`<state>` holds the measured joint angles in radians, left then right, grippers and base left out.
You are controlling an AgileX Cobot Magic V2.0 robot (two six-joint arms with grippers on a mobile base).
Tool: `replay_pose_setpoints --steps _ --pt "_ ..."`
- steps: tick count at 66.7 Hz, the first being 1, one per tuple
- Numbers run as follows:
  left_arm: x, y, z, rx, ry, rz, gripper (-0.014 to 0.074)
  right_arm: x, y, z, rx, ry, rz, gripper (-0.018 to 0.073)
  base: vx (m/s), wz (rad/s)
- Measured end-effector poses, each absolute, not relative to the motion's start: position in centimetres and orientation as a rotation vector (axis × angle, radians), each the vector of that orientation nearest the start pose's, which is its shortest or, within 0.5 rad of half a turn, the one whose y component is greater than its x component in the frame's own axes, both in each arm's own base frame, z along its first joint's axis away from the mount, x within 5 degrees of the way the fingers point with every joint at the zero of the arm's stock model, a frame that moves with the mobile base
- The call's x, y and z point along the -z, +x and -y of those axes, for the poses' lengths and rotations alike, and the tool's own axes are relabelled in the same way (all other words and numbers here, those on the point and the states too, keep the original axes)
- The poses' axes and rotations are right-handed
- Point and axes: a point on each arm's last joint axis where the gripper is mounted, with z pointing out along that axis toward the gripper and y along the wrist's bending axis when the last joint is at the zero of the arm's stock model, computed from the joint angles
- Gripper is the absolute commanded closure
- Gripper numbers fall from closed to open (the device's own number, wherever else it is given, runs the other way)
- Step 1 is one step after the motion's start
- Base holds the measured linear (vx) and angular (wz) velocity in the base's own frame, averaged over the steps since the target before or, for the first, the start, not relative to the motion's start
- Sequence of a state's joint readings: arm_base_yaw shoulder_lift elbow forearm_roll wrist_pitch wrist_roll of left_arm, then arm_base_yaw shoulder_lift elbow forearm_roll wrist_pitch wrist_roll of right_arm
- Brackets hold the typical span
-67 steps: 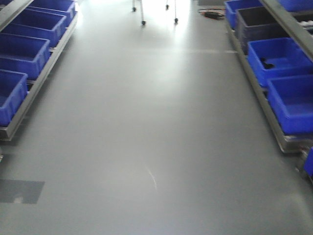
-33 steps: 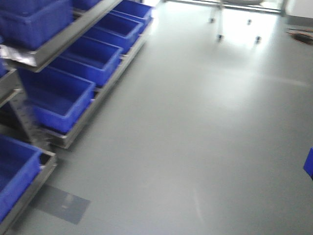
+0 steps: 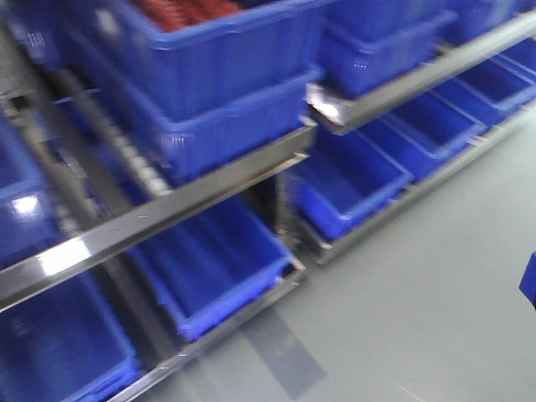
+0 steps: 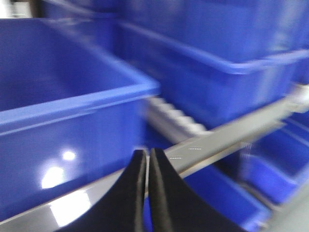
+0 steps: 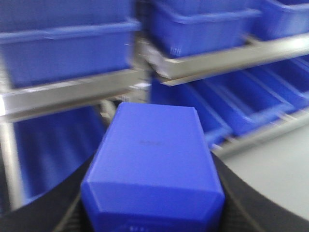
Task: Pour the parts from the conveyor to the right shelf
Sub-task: 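Drive along the aisle to the shelf rack of blue bins, then stop in front of the empty blue bin on the shelf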
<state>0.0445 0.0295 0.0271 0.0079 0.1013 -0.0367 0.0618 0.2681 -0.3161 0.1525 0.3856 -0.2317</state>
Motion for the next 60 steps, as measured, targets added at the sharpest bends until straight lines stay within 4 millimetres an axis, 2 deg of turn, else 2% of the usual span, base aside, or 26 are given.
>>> replay_pose_setpoints --steps 21,60 --pt "-19.31 5.95 -0.27 -0.013 -0.061 -1.64 0.0602 -26.84 7.1 -0.96 -0.032 -0.178 -1.808 0.0564 0.2 0.91" --pt "-19.31 5.95 -0.25 -0.01 -0.058 -1.64 0.0602 -26.84 7.1 -0.96 -0.032 -0.178 -1.808 0.0564 0.16 0.52"
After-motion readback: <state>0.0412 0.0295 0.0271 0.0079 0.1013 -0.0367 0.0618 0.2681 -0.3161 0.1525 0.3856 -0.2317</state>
